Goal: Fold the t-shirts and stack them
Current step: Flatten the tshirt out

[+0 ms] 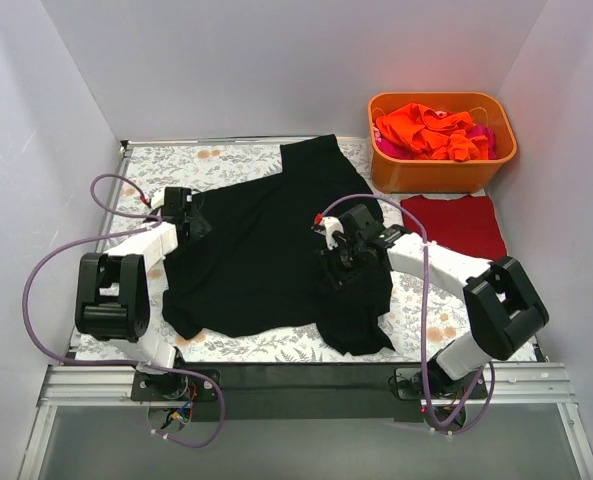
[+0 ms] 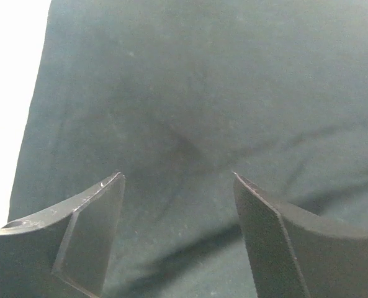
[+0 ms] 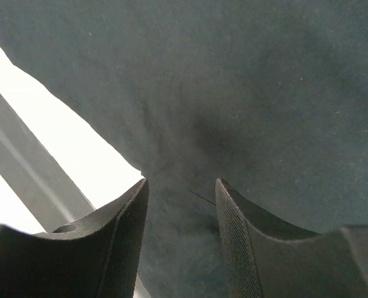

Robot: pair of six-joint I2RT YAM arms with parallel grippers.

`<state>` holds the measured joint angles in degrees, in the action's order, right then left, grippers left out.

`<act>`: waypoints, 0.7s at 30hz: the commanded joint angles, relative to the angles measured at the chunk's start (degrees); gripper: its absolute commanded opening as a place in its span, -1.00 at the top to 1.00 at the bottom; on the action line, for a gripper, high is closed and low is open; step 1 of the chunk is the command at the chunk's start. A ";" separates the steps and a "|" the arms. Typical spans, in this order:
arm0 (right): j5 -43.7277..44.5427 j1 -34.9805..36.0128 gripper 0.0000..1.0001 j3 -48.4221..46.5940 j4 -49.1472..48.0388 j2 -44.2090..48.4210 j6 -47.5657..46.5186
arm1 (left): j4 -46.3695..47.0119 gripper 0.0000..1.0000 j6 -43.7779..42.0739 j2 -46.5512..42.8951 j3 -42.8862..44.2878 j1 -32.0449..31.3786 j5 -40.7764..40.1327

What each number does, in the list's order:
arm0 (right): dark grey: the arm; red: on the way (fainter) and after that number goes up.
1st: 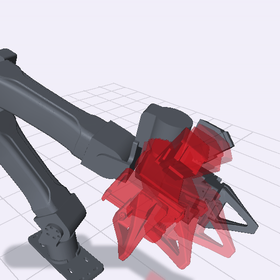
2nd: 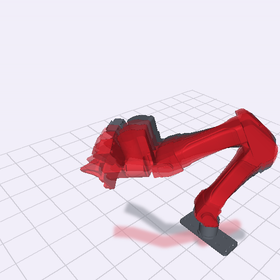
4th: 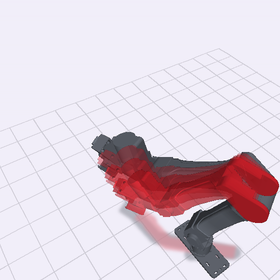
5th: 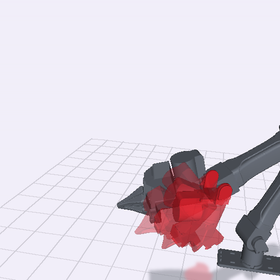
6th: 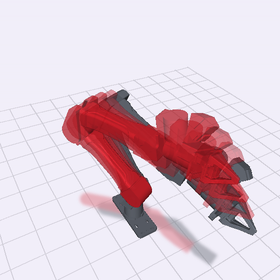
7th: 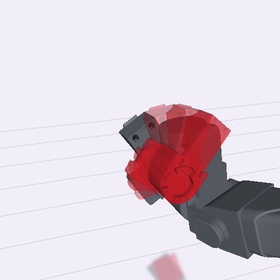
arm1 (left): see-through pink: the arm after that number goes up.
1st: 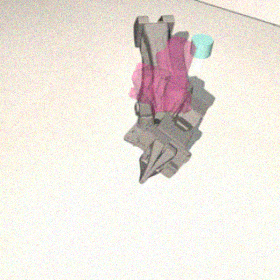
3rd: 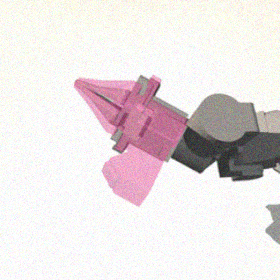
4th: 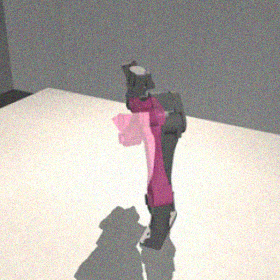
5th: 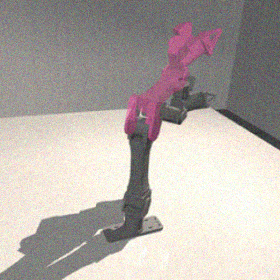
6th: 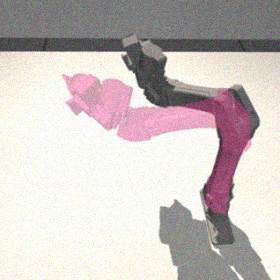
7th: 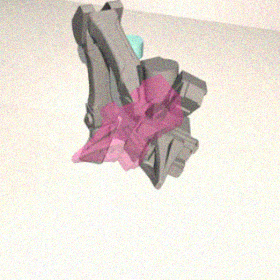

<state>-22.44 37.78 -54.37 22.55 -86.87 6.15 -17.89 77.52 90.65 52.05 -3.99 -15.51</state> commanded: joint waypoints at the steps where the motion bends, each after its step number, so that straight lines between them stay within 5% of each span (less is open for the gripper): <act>1: 1.08 4.84 0.08 -3.11 0.92 -6.45 0.17 | 0.93 -0.30 -3.16 8.65 7.09 3.63 -2.69; 6: -6.60 12.55 0.01 -9.85 6.69 -20.74 -0.26 | -2.30 -0.30 -2.98 22.84 17.67 10.74 -0.68; 12: -8.85 18.55 -0.02 -21.29 9.97 -28.26 -2.37 | -6.09 -0.29 -3.86 33.60 29.76 11.90 -0.40; 16: -9.12 20.22 -0.06 -27.97 11.55 -31.34 -2.90 | -7.68 -0.34 -4.91 35.38 35.57 12.43 -0.14; 21: -4.30 19.97 -0.12 -30.97 11.99 -26.27 -3.16 | -6.73 -0.52 -6.23 27.51 34.97 12.34 1.35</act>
<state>-30.20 58.48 -82.74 32.40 -117.12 4.43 -20.99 72.44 122.76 88.53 7.92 -16.53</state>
